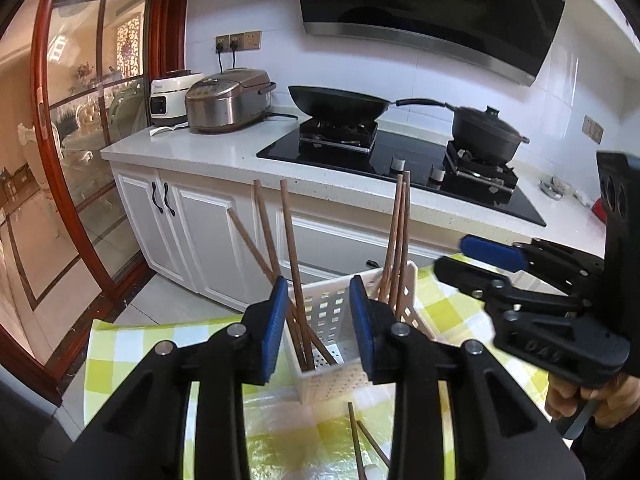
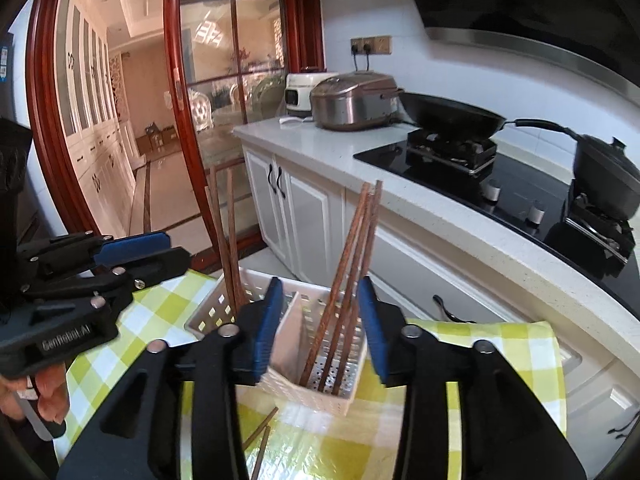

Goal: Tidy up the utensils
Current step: 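Lower both chopsticks into the white basket and open both tools, then move both open tools back down to the chopsticks on the cloth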

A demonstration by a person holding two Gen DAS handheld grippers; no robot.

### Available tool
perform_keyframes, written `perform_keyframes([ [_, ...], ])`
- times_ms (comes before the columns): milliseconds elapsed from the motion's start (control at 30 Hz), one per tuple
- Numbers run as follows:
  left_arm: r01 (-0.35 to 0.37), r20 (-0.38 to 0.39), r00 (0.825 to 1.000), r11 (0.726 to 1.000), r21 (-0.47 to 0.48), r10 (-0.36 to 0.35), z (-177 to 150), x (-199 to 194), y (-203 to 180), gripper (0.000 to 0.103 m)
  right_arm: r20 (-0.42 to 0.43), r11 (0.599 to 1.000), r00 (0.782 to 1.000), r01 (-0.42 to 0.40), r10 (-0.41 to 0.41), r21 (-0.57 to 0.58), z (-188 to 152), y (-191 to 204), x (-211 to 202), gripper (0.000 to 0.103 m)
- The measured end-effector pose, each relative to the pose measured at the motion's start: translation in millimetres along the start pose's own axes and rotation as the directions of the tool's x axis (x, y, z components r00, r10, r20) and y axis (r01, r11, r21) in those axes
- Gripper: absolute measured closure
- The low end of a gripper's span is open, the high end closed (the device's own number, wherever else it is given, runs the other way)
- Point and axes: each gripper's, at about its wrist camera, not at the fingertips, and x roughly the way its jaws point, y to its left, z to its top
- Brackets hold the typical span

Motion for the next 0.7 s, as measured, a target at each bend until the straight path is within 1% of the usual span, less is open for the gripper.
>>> perform_keyframes([
  [100, 0.011, 0.014, 1.000, 1.000, -0.015, -0.011, -15.1, -13.3, 3.0, 0.072, -0.002, 1.000, 1.000, -0.007, 0.007, 0.024, -21.9, -7.4, -10.8, 0.060],
  [200, 0.029, -0.002, 1.000, 0.999, -0.028, -0.029, -41.2, -18.5, 2.8, 0.072, -0.039, 0.999, 0.999, -0.014, 0.016, 0.050, -53.8, -13.9, -12.0, 0.059],
  [300, 0.057, -0.042, 0.997, 0.998, -0.034, -0.059, -76.2, -15.7, -2.1, 0.072, -0.081, 0.998, 0.997, -0.010, 0.015, 0.066, -91.2, -14.2, -7.5, 0.058],
  [367, 0.067, -0.085, 0.994, 0.997, -0.034, -0.069, -106.8, -8.4, -7.3, 0.072, -0.112, 0.998, 0.994, -0.013, 0.020, 0.066, -117.2, -12.1, -3.2, 0.058],
  [433, 0.083, -0.115, 0.990, 0.996, -0.038, -0.087, -131.1, -0.8, -10.6, 0.081, -0.141, 0.997, 0.989, -0.025, 0.035, 0.075, -140.3, -12.2, 2.6, 0.055],
  [500, 0.102, -0.140, 0.984, 0.992, -0.072, -0.112, -154.4, 10.1, -8.4, 0.090, -0.164, 0.997, 0.986, -0.024, 0.037, 0.079, -154.5, -12.7, 8.4, 0.055],
  [600, 0.086, -0.177, 0.979, 0.992, -0.087, -0.101, -174.0, 24.9, -4.0, 0.094, -0.179, 0.997, 0.983, -0.039, 0.050, 0.066, -166.2, -7.8, 11.9, 0.055],
  [633, 0.089, -0.188, 0.977, 0.993, -0.083, -0.103, -178.2, 28.4, -3.1, 0.095, -0.184, 0.997, 0.981, -0.043, 0.054, 0.064, -168.5, -5.7, 13.2, 0.055],
  [700, 0.108, -0.206, 0.970, 0.989, -0.105, -0.128, -182.0, 35.9, 0.9, 0.095, -0.198, 0.997, 0.978, -0.051, 0.062, 0.061, -171.3, -0.1, 16.7, 0.055],
])
